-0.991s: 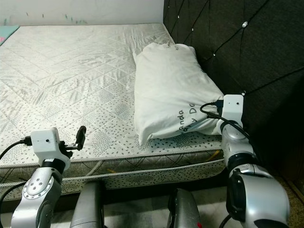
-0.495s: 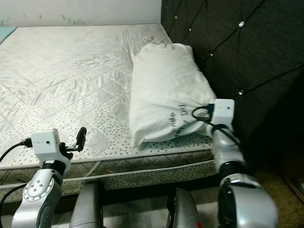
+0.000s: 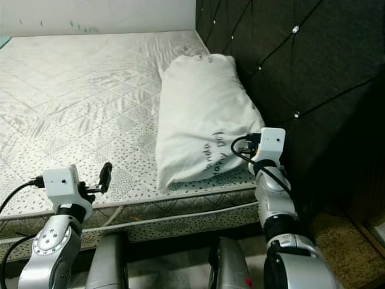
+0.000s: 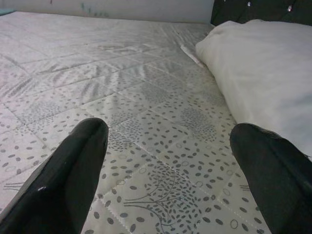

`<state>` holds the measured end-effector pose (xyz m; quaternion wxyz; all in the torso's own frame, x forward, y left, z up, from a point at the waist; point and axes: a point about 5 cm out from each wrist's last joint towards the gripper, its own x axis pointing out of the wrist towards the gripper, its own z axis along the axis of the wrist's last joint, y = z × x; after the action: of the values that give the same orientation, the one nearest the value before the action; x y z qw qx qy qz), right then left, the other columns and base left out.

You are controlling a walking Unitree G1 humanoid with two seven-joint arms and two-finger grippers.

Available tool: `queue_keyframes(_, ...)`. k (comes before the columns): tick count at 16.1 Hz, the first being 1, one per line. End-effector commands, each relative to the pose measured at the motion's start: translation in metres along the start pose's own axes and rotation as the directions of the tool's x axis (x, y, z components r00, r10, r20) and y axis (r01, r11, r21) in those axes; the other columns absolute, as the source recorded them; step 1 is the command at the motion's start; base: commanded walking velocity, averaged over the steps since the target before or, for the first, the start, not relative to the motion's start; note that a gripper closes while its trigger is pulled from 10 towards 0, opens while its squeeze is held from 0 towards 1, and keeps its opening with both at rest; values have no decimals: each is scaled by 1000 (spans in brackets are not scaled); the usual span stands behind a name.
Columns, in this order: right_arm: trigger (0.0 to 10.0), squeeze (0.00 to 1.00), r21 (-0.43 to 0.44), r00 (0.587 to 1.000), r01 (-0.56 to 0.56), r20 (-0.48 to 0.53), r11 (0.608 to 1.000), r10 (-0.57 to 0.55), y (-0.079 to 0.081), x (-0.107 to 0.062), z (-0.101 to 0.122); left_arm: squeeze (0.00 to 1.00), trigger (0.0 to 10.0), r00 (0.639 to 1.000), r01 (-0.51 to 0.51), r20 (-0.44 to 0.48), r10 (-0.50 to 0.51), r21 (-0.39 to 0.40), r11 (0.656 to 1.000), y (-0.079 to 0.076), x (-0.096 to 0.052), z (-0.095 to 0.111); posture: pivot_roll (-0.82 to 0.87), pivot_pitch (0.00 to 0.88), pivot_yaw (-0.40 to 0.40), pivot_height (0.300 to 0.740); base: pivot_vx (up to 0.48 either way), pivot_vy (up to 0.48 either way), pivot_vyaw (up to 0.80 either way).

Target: Clean up the room

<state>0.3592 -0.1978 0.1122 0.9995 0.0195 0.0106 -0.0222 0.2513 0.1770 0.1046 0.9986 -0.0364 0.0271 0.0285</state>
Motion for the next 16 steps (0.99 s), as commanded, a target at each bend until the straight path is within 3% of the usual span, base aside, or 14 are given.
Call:
queue_keyframes(1,10000,1000,-4,1000,0,17,1000,0,2,0,5,0,10000,1000,6,-3,-6,-1,1000,-1,-2,-2,0,0,-57,532,0,0,0)
queue_keyframes(6,10000,1000,3,998,64,29,998,-64,7,-19,2,0,10000,1000,16,-9,-16,-5,1000,-3,0,-4,-23,0,-48,532,0,0,0)
queue_keyframes(7,10000,1000,15,997,62,39,998,-62,15,-23,6,0,10000,1000,20,-9,-20,-6,1000,-4,0,-4,-29,0,-42,532,0,0,0)
queue_keyframes(11,10000,1000,41,997,27,65,999,-30,27,-18,19,0,10000,1000,27,-10,-27,-8,1000,-6,2,-4,-31,0,-41,532,0,0,-100)
queue_keyframes(16,10000,1000,36,997,42,60,998,-44,27,-14,28,0,10000,1000,26,-12,-26,-12,1000,-7,1,-6,-29,0,-46,549,0,0,-351)
